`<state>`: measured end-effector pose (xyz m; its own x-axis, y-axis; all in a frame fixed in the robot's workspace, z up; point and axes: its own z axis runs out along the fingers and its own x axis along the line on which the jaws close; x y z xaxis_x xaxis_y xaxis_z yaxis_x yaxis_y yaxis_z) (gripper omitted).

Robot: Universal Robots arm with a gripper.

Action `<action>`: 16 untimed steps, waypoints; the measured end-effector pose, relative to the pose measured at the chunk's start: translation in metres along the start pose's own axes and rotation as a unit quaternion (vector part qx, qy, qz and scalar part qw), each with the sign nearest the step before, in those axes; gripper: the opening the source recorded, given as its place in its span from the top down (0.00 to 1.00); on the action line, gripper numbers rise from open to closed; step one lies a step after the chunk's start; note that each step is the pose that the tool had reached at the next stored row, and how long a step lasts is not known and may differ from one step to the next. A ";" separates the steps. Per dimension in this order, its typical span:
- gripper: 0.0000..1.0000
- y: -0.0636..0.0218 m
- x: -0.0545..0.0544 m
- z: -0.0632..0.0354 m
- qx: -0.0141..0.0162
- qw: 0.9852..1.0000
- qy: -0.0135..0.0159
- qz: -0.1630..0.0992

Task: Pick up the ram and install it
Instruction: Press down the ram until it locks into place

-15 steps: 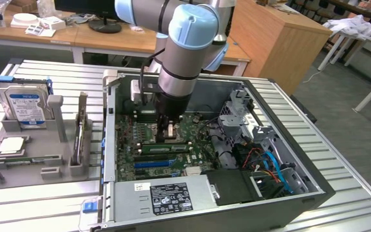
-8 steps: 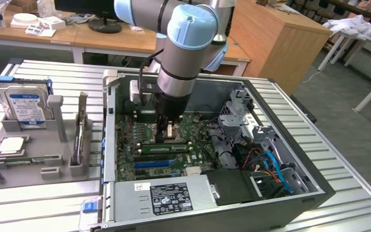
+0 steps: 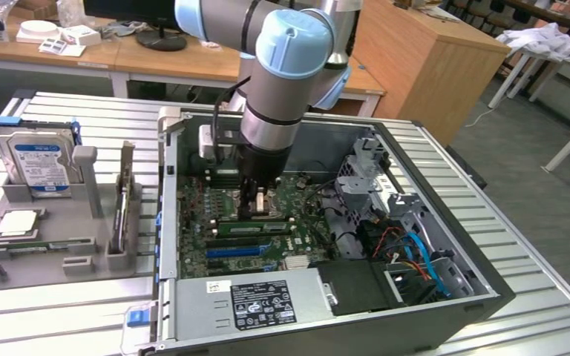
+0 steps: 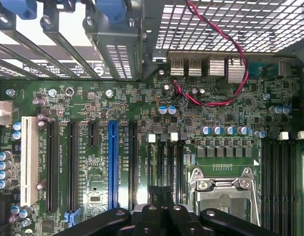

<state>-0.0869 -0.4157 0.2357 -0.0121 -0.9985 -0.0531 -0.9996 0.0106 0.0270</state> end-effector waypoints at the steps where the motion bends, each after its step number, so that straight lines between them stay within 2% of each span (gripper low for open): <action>1: 0.89 0.0002 0.000 0.0008 0.001 1.000 0.000 0.000; 3: 0.89 0.0006 0.000 0.0017 0.003 1.000 0.000 0.000; 16: 0.89 0.0006 0.000 0.0054 0.003 1.000 0.000 0.000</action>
<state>-0.0877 -0.4157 0.2304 -0.0115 -0.9985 -0.0530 -0.9997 0.0104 0.0215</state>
